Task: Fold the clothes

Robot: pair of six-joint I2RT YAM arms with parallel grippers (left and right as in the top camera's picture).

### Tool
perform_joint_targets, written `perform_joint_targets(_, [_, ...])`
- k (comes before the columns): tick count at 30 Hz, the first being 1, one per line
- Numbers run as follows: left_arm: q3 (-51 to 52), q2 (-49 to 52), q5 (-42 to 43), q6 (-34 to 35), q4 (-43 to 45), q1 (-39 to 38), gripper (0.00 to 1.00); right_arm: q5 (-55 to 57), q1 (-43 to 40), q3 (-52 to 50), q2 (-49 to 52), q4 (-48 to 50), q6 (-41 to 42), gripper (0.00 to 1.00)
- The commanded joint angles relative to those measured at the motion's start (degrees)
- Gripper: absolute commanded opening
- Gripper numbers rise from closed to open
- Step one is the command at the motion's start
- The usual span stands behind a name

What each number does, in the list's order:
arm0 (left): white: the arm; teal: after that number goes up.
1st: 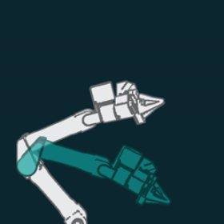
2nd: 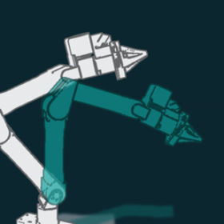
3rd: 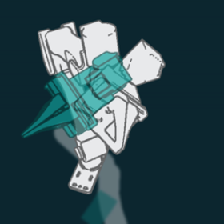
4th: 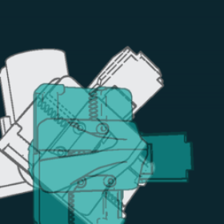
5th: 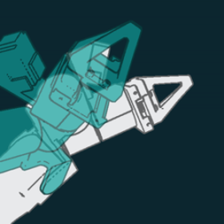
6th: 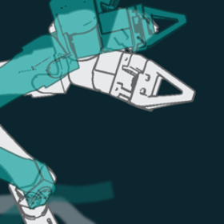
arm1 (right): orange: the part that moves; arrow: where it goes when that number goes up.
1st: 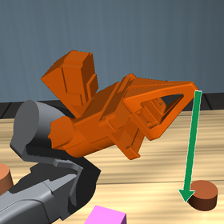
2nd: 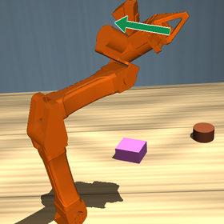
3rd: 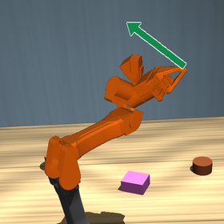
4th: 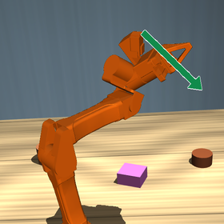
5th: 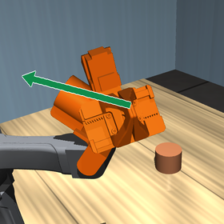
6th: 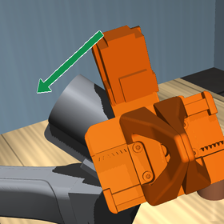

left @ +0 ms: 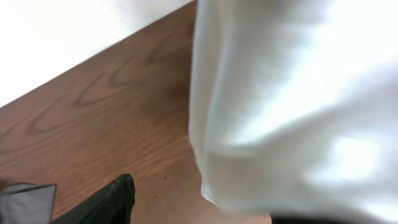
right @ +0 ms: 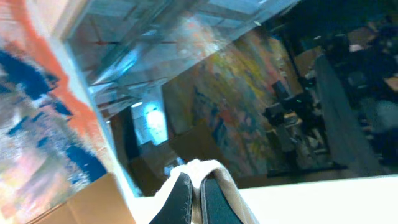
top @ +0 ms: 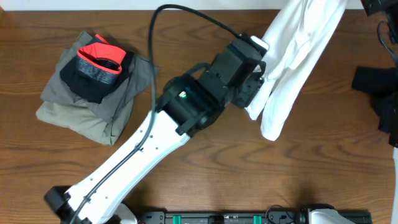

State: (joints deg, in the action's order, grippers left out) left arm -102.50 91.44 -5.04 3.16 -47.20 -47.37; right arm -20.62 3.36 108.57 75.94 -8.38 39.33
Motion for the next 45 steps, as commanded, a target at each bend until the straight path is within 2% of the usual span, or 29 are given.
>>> perform_joint_targets(1, [0.28, -4.5, 3.72, 0.83, -0.11, -0.46, 0.7, 3.39, 0.66, 0.66, 1.31, 0.24, -1.25, 0.01])
perform_joint_targets(6, [0.28, -4.35, 4.11, 0.55, -0.28, -1.46, 0.72, 4.57, 1.73, 0.68, 3.74, 0.2, -1.05, 0.01])
perform_joint_targets(13, [0.28, -3.54, 4.42, -6.27, 2.19, -4.22, 0.74, 4.81, 3.85, 0.66, 6.03, -0.17, -1.05, 0.01])
perform_joint_targets(17, [0.28, -0.74, 4.26, -7.48, 3.04, -4.24, 0.75, 4.79, 5.09, 0.66, 6.21, -0.17, -1.07, 0.01])
perform_joint_targets(25, [0.28, 4.22, -5.42, -9.01, 7.48, -4.24, 0.75, 4.42, 8.15, 0.68, 6.12, -0.26, -1.29, 0.01])
perform_joint_targets(32, [0.26, 4.15, -11.85, -9.2, 7.45, -3.8, 0.75, 3.87, 8.24, 0.68, 5.92, -0.31, -2.16, 0.02])
perform_joint_targets(39, [0.26, 2.95, -12.2, -9.16, 7.45, -3.17, 0.75, 2.54, 8.24, 0.68, 5.9, -0.26, -3.19, 0.02])
perform_joint_targets(40, [0.28, 2.95, -12.17, -9.16, 7.52, -2.75, 0.73, 1.81, 8.24, 0.68, 5.88, -0.15, -3.19, 0.02])
perform_joint_targets(43, [0.28, 3.08, -10.6, -9.16, 8.0, -0.63, 0.6, 0.17, 8.24, 0.68, 5.7, -0.13, -3.17, 0.02])
perform_joint_targets(45, [0.28, 3.08, -6.27, -9.16, 8.7, 1.29, 0.44, -0.79, 8.24, 0.68, 5.66, -0.13, -3.17, 0.01])
